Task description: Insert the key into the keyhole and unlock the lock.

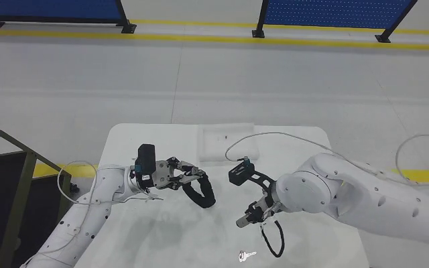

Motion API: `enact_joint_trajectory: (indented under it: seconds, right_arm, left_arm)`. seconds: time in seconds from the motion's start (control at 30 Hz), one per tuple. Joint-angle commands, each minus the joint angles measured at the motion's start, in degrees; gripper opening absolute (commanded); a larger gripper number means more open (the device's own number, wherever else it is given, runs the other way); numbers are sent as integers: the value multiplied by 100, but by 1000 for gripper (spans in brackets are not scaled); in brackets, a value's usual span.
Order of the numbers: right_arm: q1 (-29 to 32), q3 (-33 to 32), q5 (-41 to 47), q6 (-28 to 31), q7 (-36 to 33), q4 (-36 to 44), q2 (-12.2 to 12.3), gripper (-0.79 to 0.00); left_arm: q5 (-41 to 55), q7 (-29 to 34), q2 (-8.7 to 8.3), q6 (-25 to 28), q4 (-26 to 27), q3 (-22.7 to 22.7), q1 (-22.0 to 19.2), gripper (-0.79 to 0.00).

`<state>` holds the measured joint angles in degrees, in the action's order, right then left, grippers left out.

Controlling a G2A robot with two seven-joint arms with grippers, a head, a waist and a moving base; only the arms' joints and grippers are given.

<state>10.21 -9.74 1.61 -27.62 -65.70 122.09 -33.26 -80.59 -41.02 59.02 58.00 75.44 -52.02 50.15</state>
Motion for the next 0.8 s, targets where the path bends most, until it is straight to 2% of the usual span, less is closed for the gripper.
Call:
enact_joint_trajectory:
  seconds: [0.0, 0.2, 0.37, 0.77]
  right_arm:
    - [253, 0, -207, -206, 175, 140, 15, 0]
    - [995, 0, -737, -710, 671, 416, 82, 0]
    - [1375, 0, -994, -907, 1007, 732, 159, 0]
    - [1416, 0, -1055, -907, 1012, 772, 165, 0]
  left_arm:
    - [21, 17, -36, 0, 48, -8, 42, -785]
    - [102, 6, -158, 0, 168, 5, 126, -785]
    - [183, 0, -290, 0, 260, -27, 187, -785]
    - [237, -5, -329, 0, 290, -45, 212, -785]
